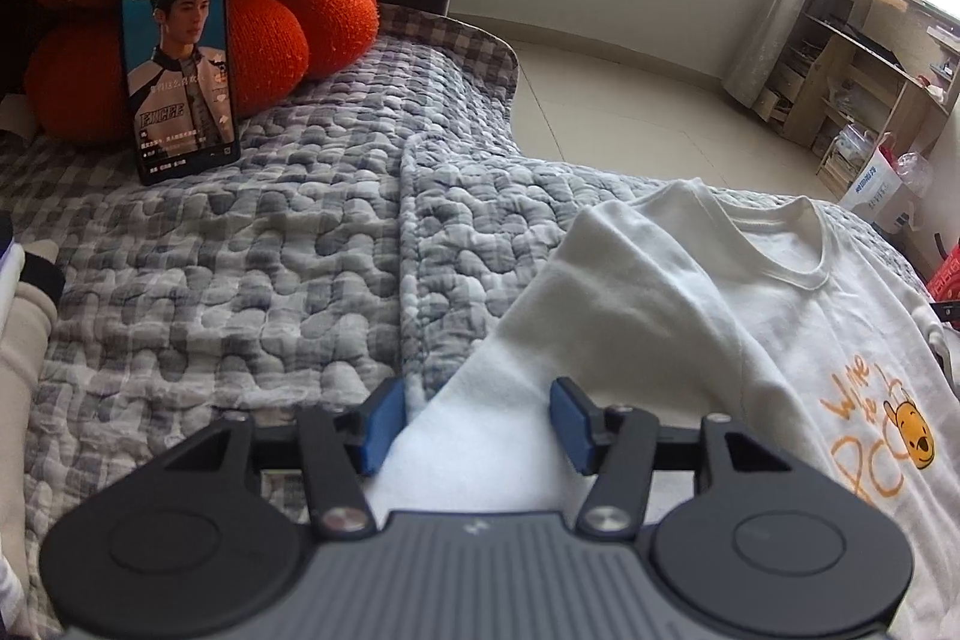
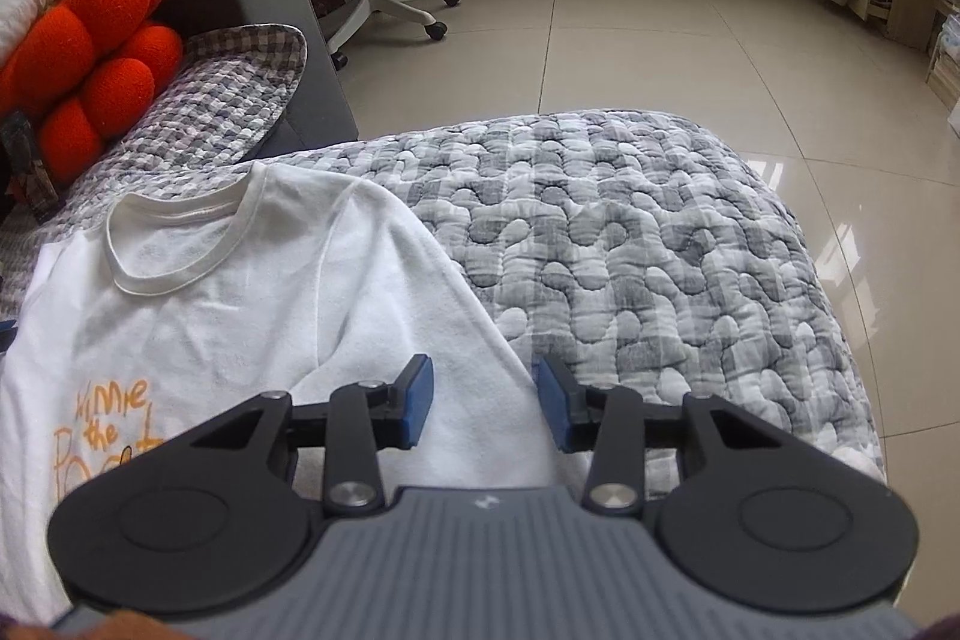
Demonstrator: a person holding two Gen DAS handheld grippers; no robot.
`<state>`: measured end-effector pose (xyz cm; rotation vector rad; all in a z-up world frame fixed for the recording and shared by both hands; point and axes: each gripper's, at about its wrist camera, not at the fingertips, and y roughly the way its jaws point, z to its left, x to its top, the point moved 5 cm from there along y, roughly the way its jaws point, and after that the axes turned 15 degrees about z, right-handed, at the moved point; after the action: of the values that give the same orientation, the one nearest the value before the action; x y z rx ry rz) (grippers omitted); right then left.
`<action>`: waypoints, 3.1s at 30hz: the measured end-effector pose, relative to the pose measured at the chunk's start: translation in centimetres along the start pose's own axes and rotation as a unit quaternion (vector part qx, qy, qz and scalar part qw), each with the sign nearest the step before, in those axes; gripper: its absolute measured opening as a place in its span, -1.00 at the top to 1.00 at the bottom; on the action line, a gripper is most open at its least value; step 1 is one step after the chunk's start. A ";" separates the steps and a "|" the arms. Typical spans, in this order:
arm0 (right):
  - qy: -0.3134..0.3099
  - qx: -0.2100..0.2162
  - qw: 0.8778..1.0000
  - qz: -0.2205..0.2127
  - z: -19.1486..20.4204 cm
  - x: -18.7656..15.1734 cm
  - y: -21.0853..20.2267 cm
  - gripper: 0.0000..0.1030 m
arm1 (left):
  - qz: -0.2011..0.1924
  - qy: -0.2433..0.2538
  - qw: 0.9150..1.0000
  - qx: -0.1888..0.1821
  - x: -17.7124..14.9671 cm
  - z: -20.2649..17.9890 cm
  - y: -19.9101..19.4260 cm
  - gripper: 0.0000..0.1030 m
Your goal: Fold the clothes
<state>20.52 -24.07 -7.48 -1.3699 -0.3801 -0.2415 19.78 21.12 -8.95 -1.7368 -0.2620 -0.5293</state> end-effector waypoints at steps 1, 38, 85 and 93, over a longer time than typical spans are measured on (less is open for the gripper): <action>-0.007 -0.003 1.000 -0.001 0.1 -0.1 0.0 0.14 | -0.002 0.000 1.000 0.002 -0.1 0.0 -0.1 -0.03; 0.024 -0.048 0.996 -0.069 -2.8 2.6 0.5 0.74 | -0.044 -0.029 0.995 0.081 1.8 1.5 -2.0 0.59; -0.075 -0.029 0.990 -0.118 4.0 7.5 3.1 0.12 | -0.081 0.024 0.996 0.033 8.8 -5.6 3.3 0.40; -0.116 -0.033 0.986 -0.119 6.6 7.3 3.9 -0.09 | -0.026 0.043 0.999 0.005 9.8 -7.2 5.5 0.33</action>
<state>27.89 -16.48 -7.04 -1.4223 -0.7383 -0.2928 29.32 11.86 -7.84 -1.6977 -0.2483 -0.6372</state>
